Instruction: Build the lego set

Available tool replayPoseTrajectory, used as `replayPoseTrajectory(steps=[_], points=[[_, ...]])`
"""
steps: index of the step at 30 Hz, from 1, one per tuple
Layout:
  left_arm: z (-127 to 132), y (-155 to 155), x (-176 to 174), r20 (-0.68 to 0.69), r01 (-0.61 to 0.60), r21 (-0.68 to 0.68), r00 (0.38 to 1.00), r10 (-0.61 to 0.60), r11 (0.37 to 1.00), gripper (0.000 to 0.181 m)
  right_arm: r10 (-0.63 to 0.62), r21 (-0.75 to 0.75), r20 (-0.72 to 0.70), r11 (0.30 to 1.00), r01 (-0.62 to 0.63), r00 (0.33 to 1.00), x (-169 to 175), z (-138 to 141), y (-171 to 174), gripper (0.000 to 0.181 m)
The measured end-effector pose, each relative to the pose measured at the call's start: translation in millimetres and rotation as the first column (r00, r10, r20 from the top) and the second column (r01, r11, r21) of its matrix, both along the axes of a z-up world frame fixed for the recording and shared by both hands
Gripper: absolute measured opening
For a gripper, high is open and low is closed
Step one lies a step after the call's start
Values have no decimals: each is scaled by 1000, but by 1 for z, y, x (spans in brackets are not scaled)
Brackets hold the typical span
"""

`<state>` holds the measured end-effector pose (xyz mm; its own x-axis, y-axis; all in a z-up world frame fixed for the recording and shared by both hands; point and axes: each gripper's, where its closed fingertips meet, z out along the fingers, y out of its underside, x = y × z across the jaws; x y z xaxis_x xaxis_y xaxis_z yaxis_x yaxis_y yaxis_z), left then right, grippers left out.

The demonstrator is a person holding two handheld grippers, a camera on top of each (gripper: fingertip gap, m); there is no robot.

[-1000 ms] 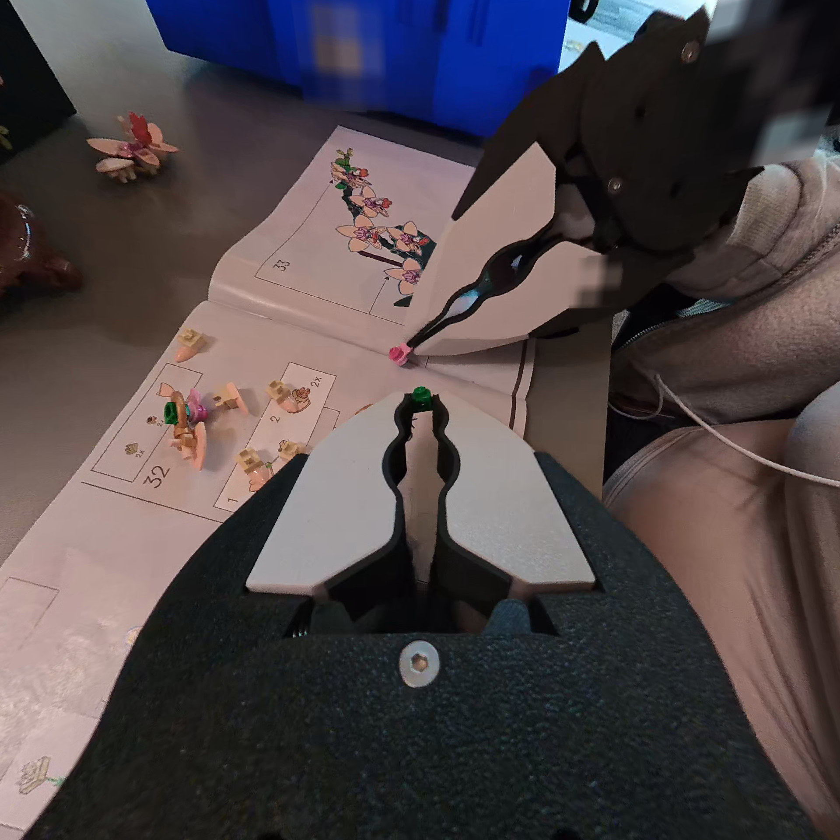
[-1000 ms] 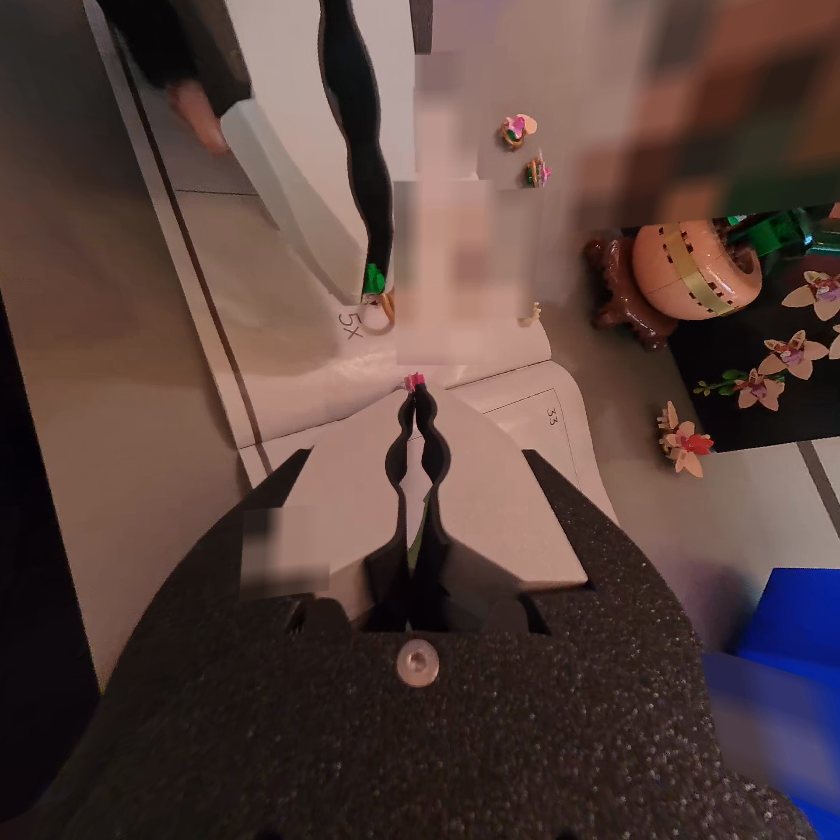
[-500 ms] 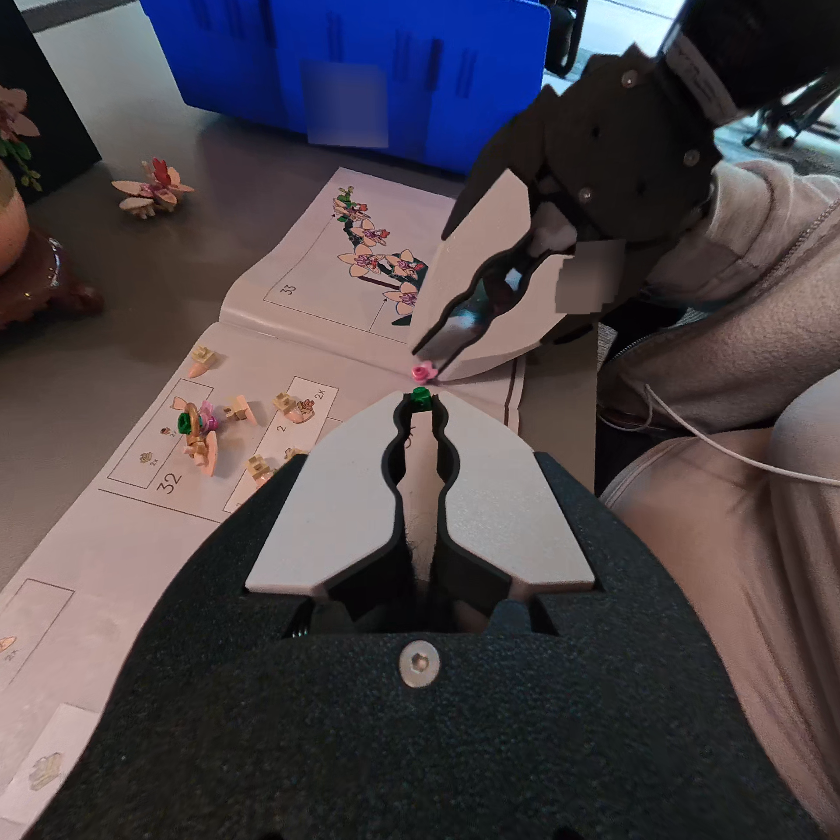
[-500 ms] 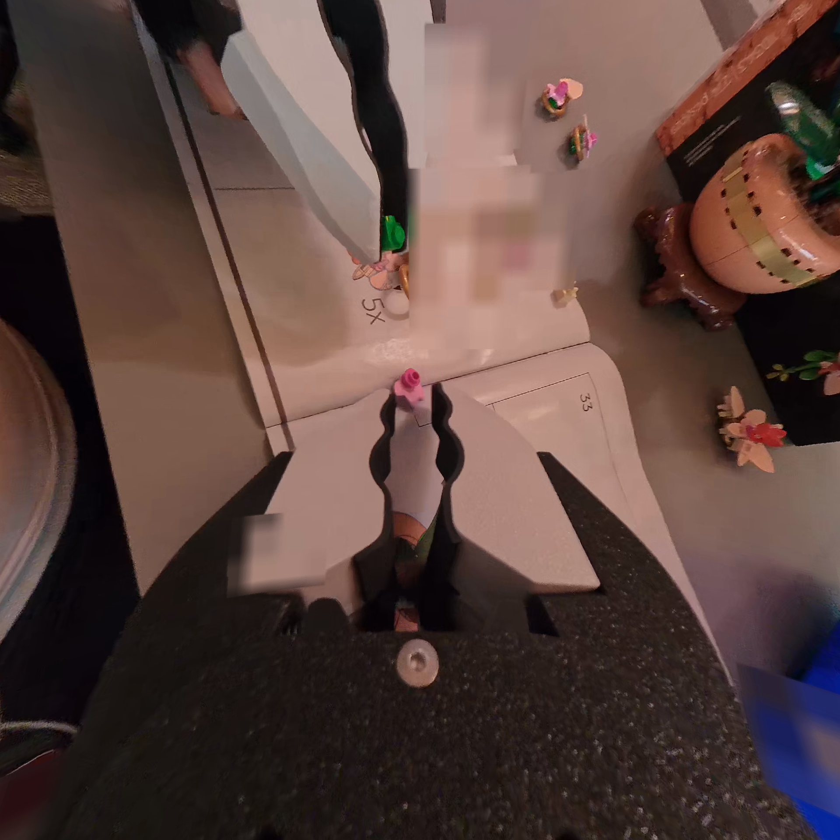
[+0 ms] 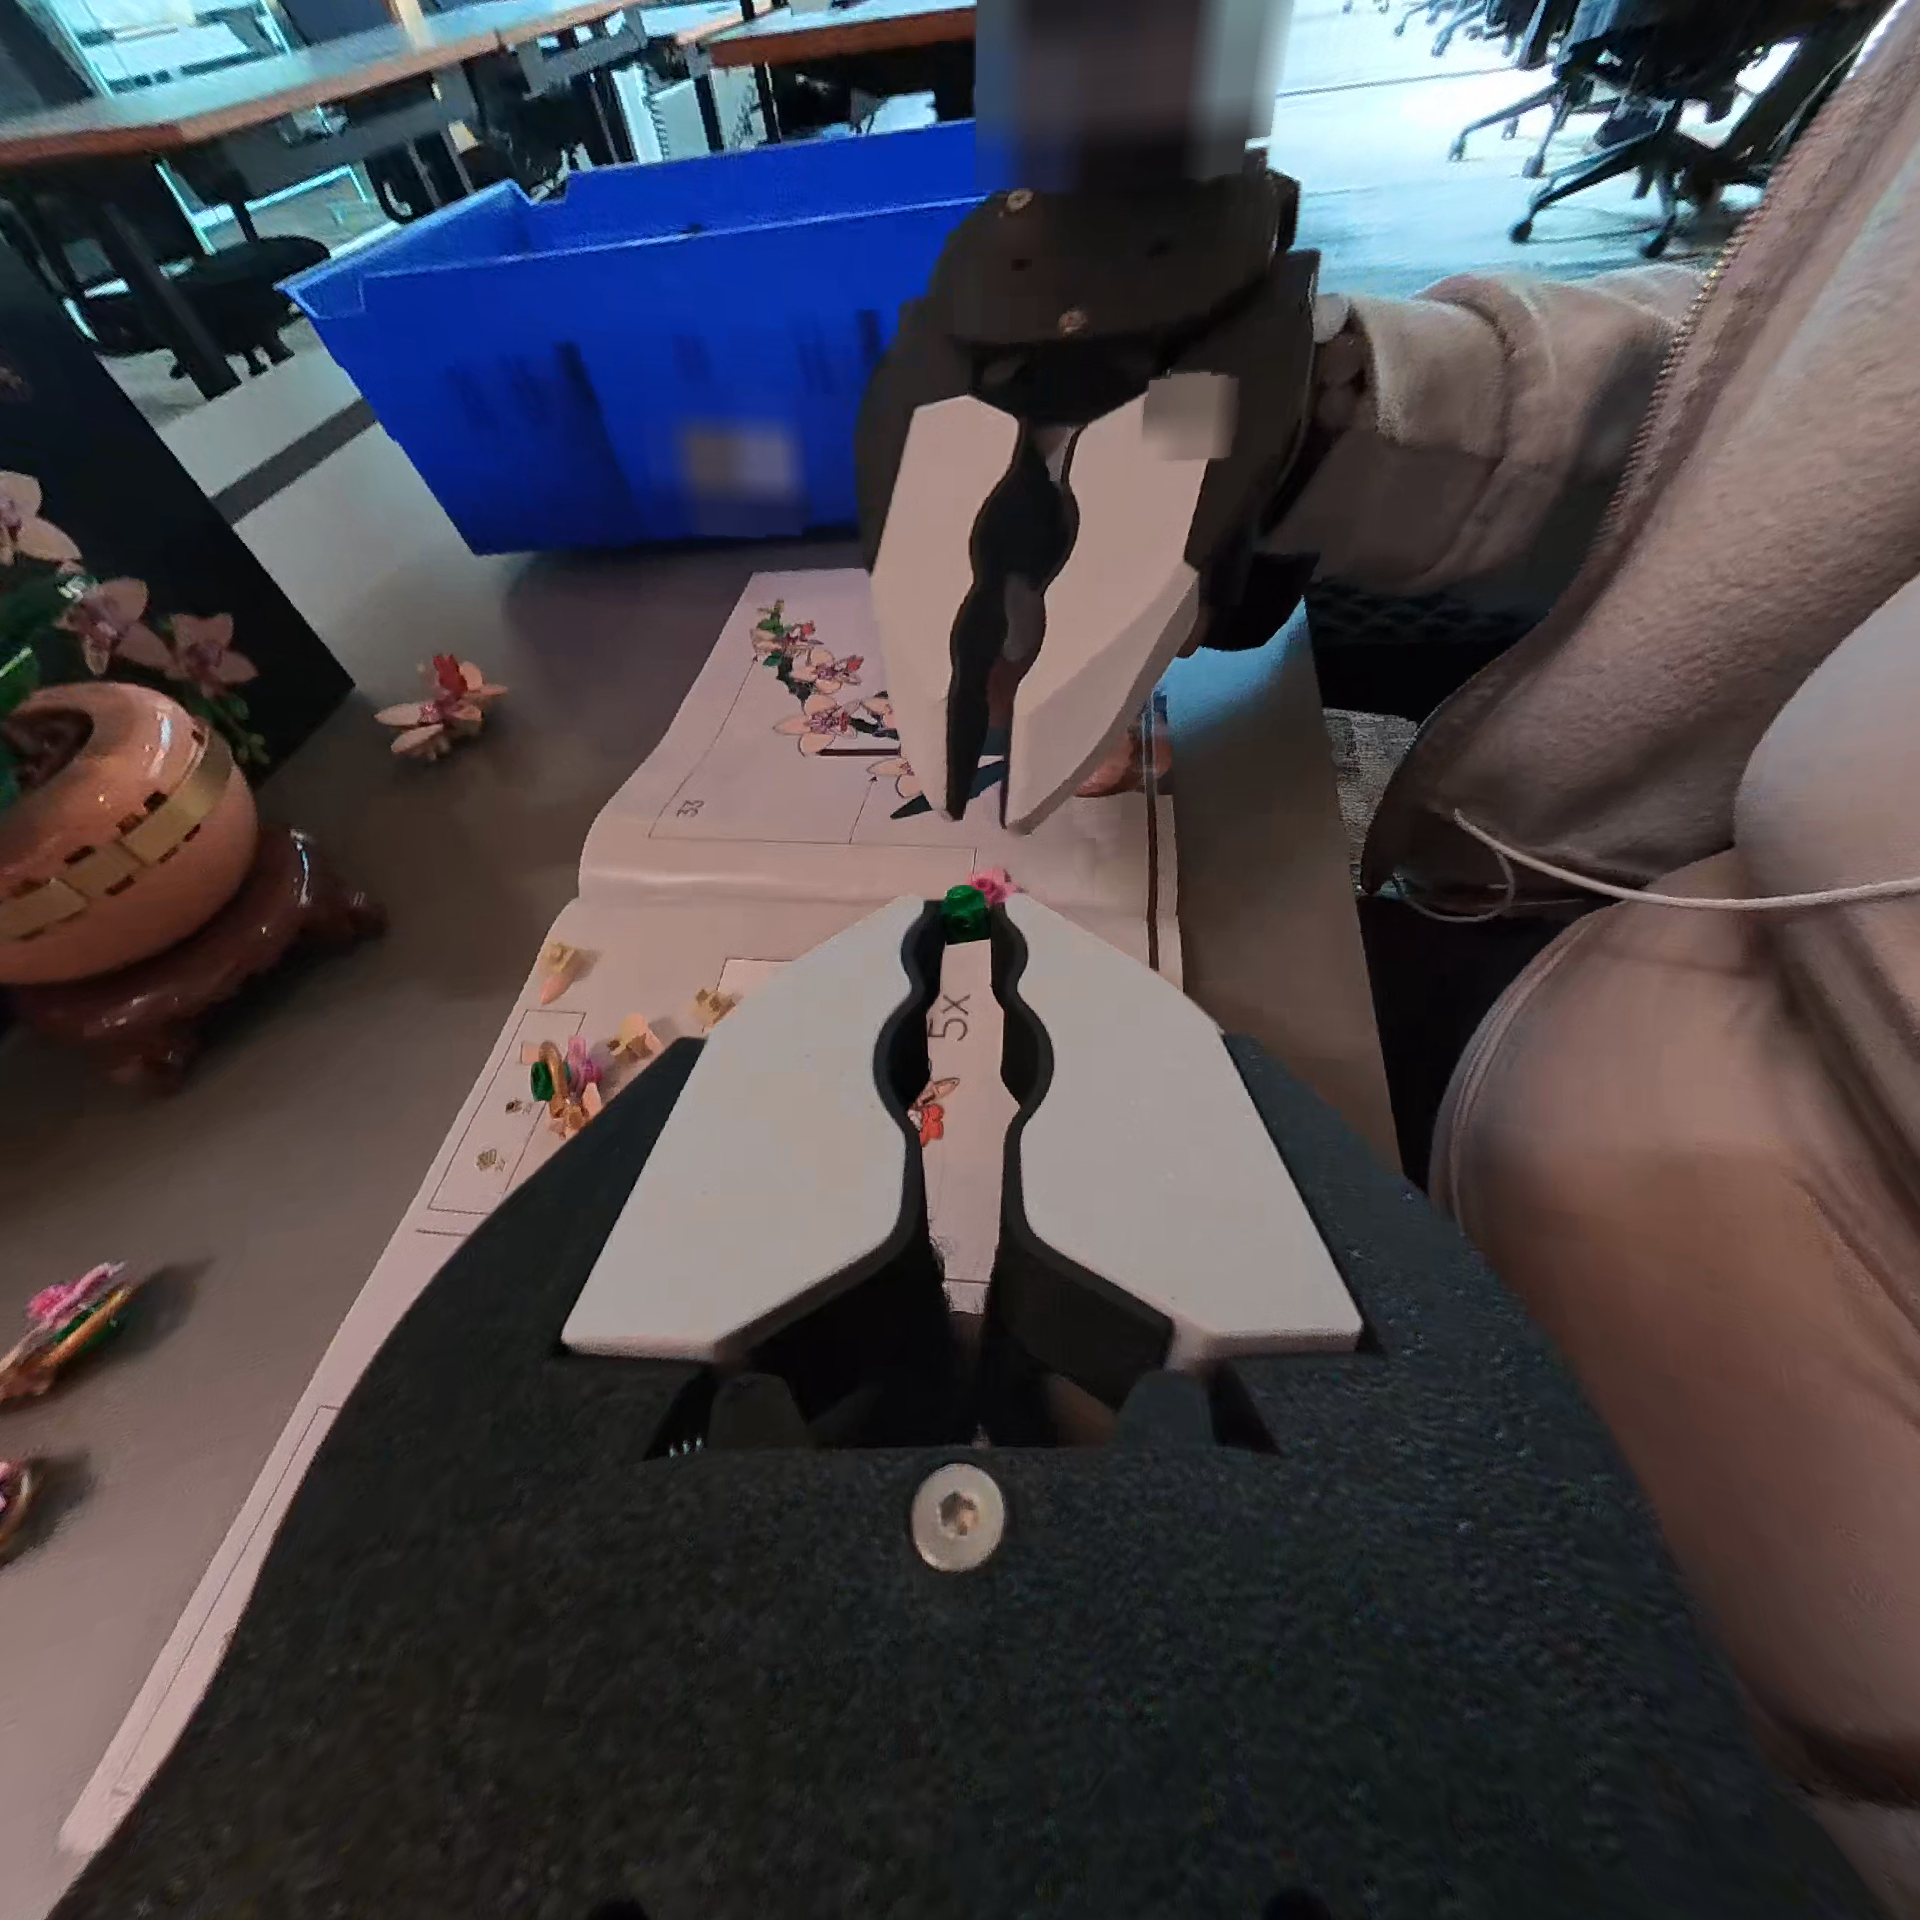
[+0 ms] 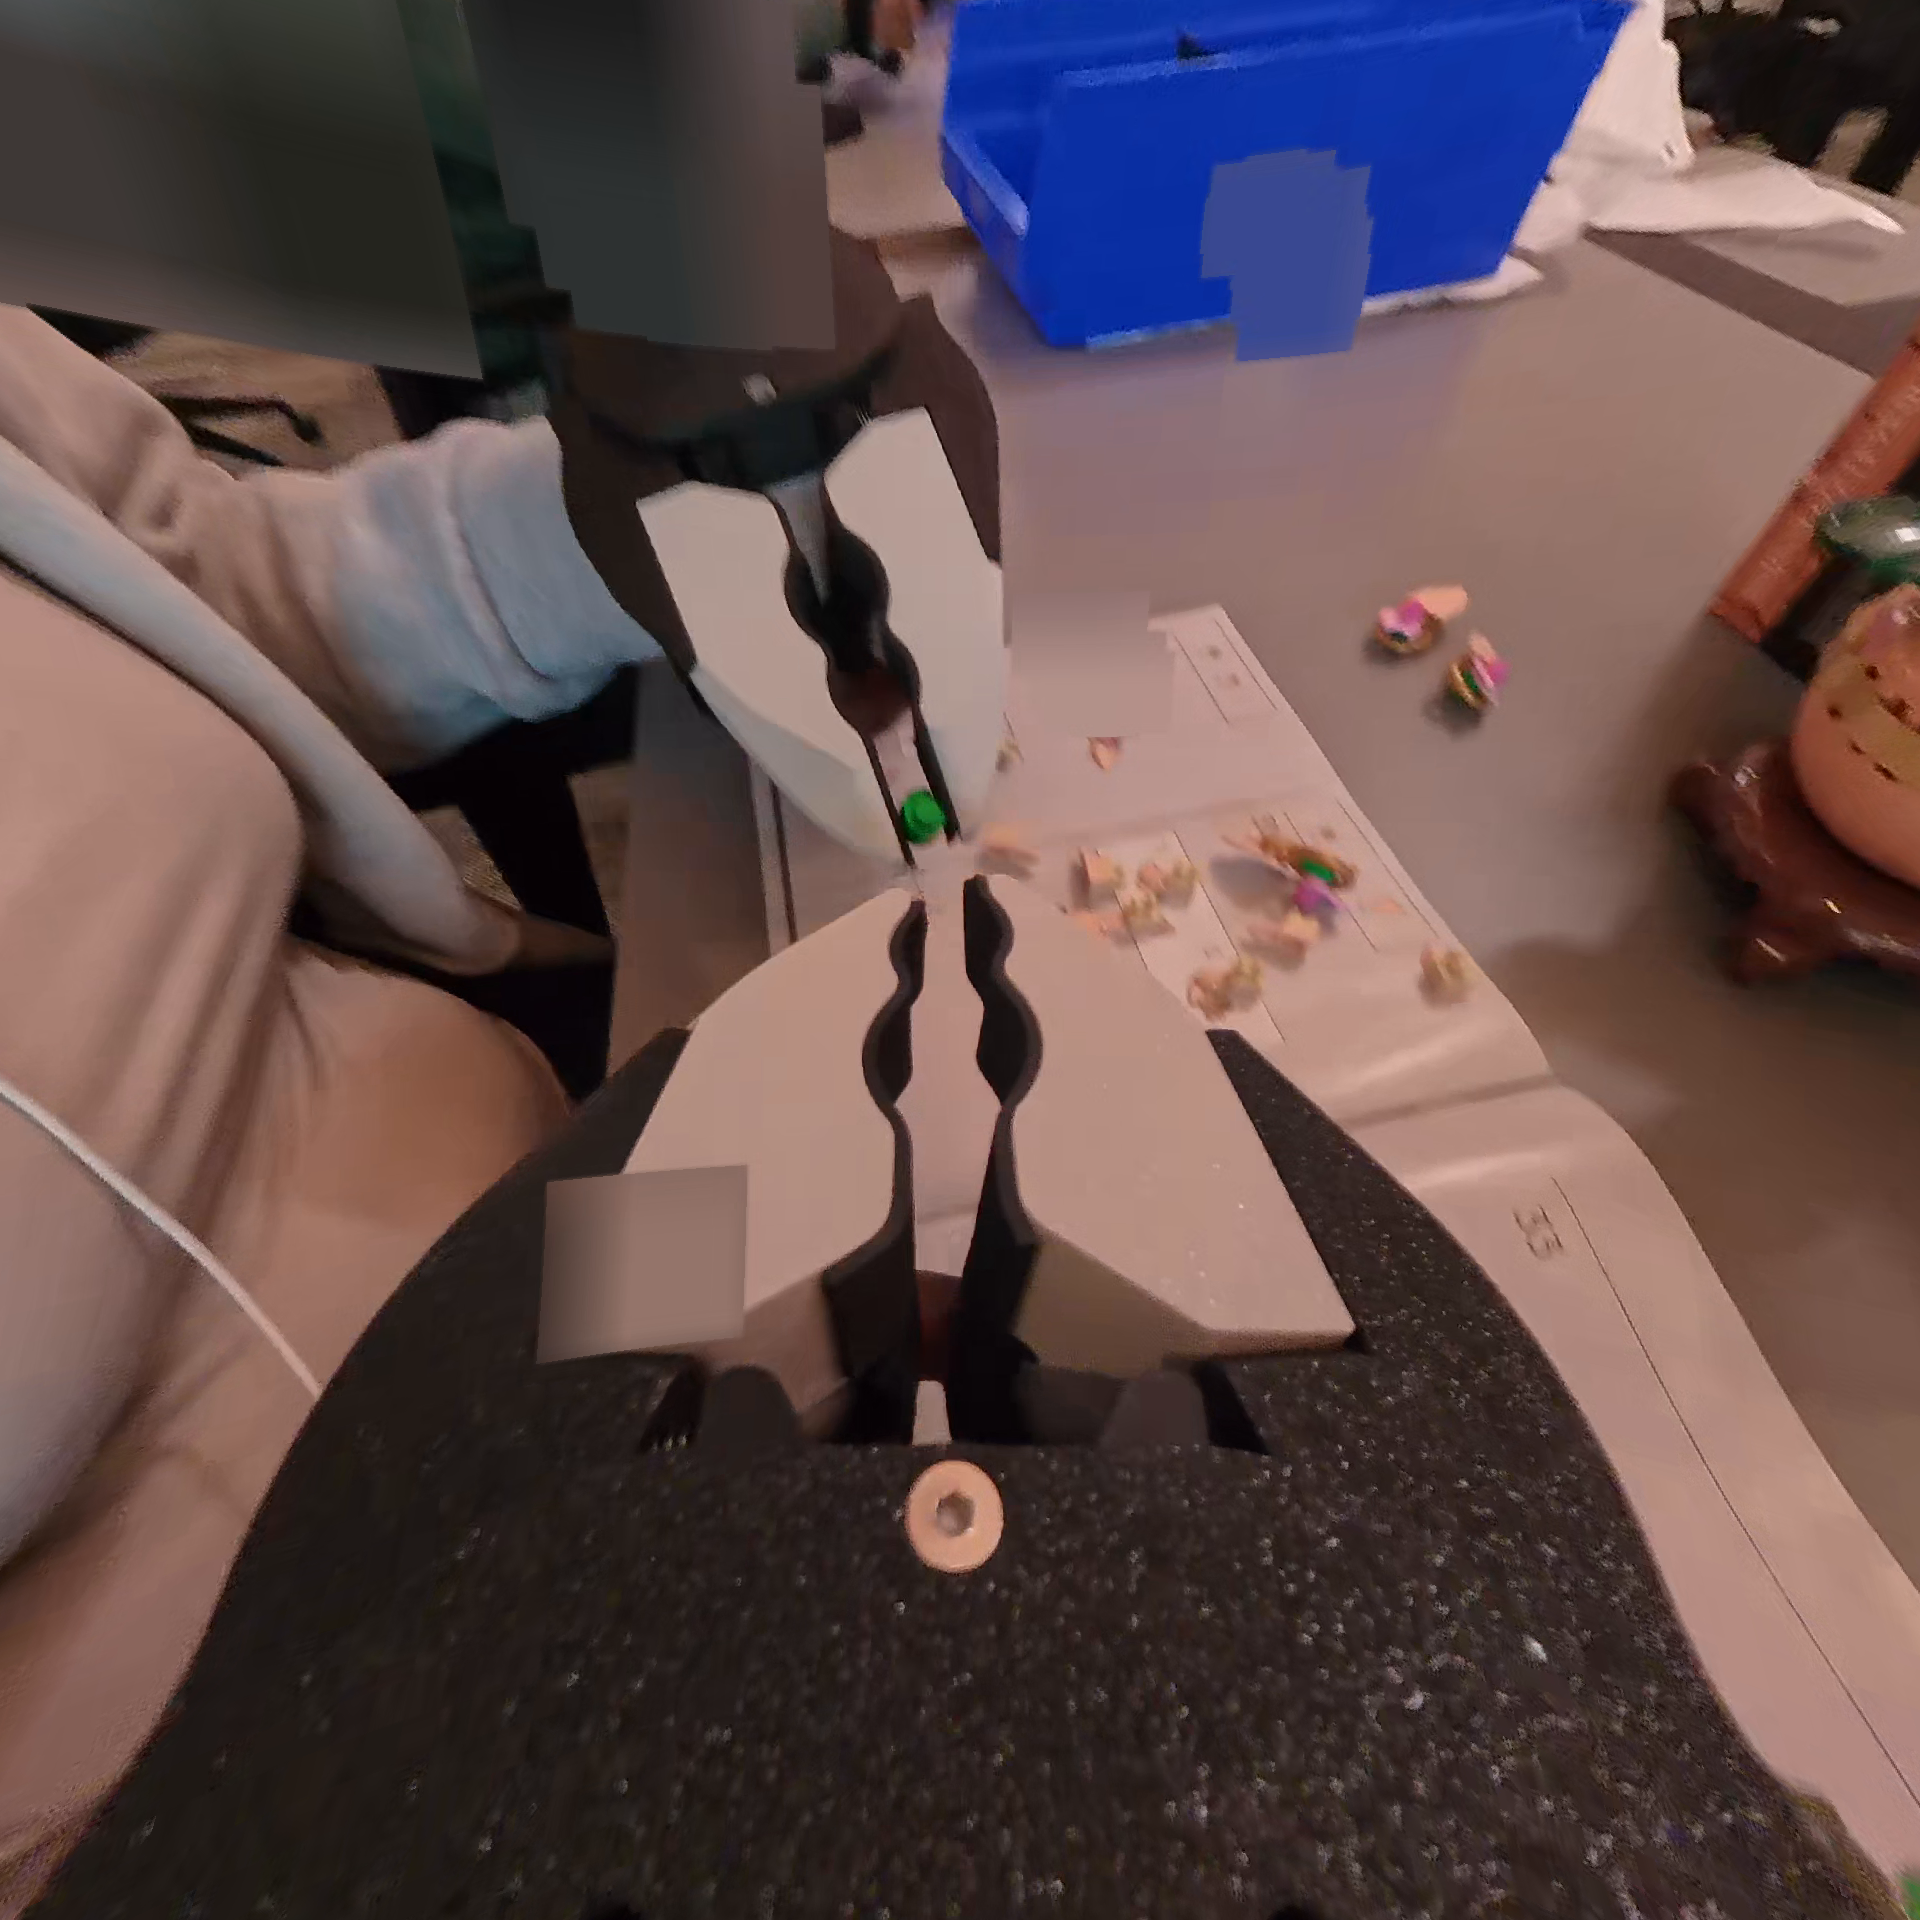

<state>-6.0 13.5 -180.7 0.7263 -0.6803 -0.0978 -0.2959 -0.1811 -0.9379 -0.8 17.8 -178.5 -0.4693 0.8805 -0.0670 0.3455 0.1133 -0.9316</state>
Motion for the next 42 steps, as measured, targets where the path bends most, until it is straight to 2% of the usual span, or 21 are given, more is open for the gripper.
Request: replayPoseTrajectory(steps=[3,6,7,9,12,14,16,19,20,26,29,31,35,38,42], points=[[3,1,0,10,-4,20,1000,4,1000,8,20,-50,-30,999,-22,999,-7,9,-5,7],[16,3,-3,-22,-26,155,999,30,988,8,-25,-182,37,983,31,999,-13,7,-1,8],[22,3,-3,-55,-29,233,998,43,972,8,-7,-281,46,959,20,999,-13,11,-3,10],[35,2,-4,-101,-38,374,992,81,927,8,59,-511,67,859,-16,996,-11,23,-6,13],[42,-1,-3,-119,-24,447,989,86,894,8,153,-736,68,674,-54,986,-9,36,-9,17],[42,-1,-2,-147,-18,475,984,99,880,8,198,-781,91,623,-54,976,-10,34,-16,19],[41,-1,-1,-178,-6,494,978,108,870,8,234,-779,124,625,-51,964,-10,27,-25,22],[37,-1,2,-211,16,493,972,102,870,8,259,-835,86,545,-72,962,-11,35,-28,16],[37,-1,3,-213,17,495,972,103,868,8,257,-838,85,542,-71,963,-11,34,-27,14],[29,0,2,-265,26,476,957,115,879,9,221,-827,111,561,-33,969,-12,25,-24,8],[25,2,-2,-258,0,423,959,120,906,17,175,-771,117,637,-21,978,-8,20,-19,8],[20,4,-14,-279,-19,363,952,128,932,27,95,-699,125,714,20,988,-4,15,-7,8],[-4,1,-36,-383,59,136,924,-2,989,33,-33,-523,108,848,85,994,13,9,15,8],[-13,11,-46,-461,125,28,882,-98,992,30,-72,-434,90,895,105,993,22,7,21,8],[-33,18,-33,-477,221,-108,844,-245,969,20,-80,-373,94,921,109,992,26,-1,18,8]])
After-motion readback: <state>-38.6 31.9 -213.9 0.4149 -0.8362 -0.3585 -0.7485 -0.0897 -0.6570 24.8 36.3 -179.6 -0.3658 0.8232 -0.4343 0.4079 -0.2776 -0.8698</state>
